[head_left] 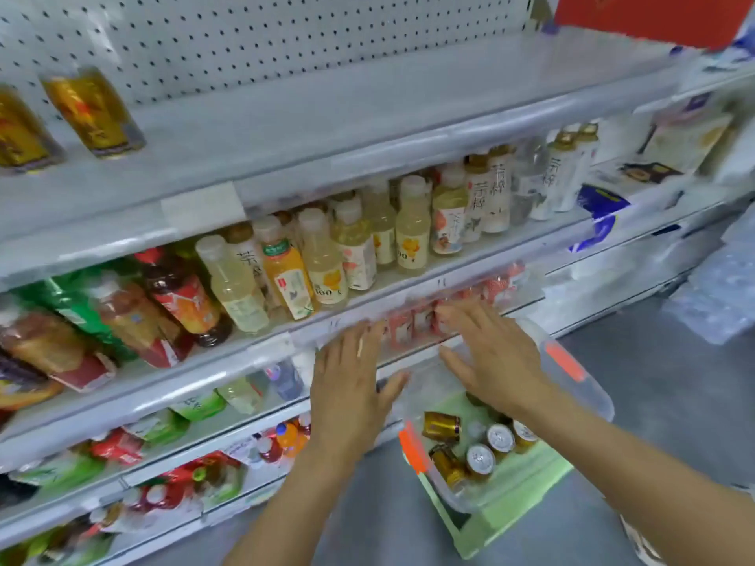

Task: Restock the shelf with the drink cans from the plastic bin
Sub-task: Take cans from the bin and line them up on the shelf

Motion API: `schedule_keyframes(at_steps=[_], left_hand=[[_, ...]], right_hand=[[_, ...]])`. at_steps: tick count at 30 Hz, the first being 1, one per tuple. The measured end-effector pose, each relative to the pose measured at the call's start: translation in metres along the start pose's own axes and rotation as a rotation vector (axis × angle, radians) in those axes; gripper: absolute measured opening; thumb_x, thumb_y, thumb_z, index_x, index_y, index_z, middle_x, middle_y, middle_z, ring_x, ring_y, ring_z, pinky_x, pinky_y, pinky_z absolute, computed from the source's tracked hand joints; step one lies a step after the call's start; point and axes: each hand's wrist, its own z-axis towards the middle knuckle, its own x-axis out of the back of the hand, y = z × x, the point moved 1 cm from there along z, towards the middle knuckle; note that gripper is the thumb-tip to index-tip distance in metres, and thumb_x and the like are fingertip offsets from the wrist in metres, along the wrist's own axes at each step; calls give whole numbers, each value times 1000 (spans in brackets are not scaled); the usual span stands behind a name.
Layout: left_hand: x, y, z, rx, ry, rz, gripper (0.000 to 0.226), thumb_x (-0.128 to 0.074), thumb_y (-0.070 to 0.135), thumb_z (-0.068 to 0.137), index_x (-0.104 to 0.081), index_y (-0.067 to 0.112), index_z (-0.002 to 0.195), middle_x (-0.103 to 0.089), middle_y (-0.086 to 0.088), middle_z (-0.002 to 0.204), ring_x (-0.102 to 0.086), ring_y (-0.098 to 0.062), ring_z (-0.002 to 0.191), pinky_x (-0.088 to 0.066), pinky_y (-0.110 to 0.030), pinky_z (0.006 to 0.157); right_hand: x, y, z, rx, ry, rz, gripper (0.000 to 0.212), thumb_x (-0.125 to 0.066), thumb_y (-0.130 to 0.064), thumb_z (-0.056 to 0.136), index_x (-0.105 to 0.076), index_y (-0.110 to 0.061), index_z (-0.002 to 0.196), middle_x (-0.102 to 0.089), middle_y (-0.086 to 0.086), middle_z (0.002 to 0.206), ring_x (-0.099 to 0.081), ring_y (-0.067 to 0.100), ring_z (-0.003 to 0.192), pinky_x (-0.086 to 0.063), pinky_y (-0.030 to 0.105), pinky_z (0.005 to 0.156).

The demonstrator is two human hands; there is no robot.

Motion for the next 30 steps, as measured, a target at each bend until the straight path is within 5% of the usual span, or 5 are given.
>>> schedule_keyframes(at_steps=[5,12,23,26,30], left_hand=[[-91,43,-3,91,-226,-101,69,-38,62,87,-41,23,144,-47,0,142,-44,-22,129,-39,-38,104],[-213,34,9,118,-551,-129,59,-58,38,92,-38,22,145,-45,0,144,-41,-21,131,-37,-32,101],[-382,-1,30,120,-975,89,68,-61,12,86,-34,19,147,-42,-6,142,-43,-25,129,-37,-36,105],[-410,-7,29,15,-1036,221,67,-63,11,82,-38,20,143,-46,-5,138,-45,-26,126,-36,-38,105],[-432,-14,27,-40,-1087,318,70,-69,16,78,-37,21,140,-48,-4,135,-45,-26,126,-33,-41,107]], right_hand=[[-42,96,-54,-230,-212,33,46,-50,-39,86,-57,-18,126,-61,3,124,-60,30,105,-51,39,73],[-131,163,-95,-375,-553,32,51,-55,-31,90,-43,-22,139,-51,4,131,-49,29,117,-44,37,84],[-290,214,-101,-171,-967,-170,60,-60,-15,88,-33,-13,142,-44,7,137,-39,25,128,-45,38,90],[-306,218,-104,6,-1004,-337,75,-67,-18,83,-27,-7,146,-46,8,138,-37,27,127,-31,36,103],[-318,223,-103,89,-988,-411,75,-69,-25,81,-31,-7,143,-48,6,136,-40,26,122,-31,35,99]])
